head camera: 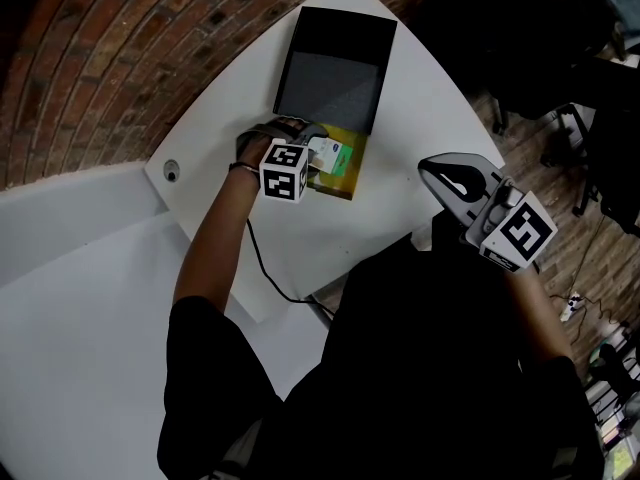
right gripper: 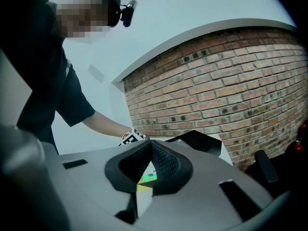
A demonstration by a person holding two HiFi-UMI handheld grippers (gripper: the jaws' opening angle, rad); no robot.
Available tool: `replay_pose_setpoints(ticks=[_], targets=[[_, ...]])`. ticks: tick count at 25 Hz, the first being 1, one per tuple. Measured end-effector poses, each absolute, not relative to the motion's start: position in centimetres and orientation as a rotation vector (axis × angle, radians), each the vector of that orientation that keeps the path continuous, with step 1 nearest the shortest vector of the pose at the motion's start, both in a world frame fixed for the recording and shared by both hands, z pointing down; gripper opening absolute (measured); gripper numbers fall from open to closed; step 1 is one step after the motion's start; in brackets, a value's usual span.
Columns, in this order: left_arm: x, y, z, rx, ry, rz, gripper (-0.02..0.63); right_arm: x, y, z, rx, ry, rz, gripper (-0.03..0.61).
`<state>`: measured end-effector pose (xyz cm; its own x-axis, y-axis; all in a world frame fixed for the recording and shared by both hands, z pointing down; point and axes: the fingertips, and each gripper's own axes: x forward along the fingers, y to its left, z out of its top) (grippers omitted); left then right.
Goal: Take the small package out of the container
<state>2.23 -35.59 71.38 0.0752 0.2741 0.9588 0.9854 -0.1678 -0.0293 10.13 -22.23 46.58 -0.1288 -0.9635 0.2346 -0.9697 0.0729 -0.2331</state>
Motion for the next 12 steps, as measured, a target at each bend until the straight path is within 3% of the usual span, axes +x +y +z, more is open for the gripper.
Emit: replay_pose_setpoints(ticks=[12], targets=[[2.07, -35.49, 71.53, -1.535, -1.278, -1.159, 0.324, 9.89, -21.29, 46.4, 2.087, -2.271, 0.507, 0.006]])
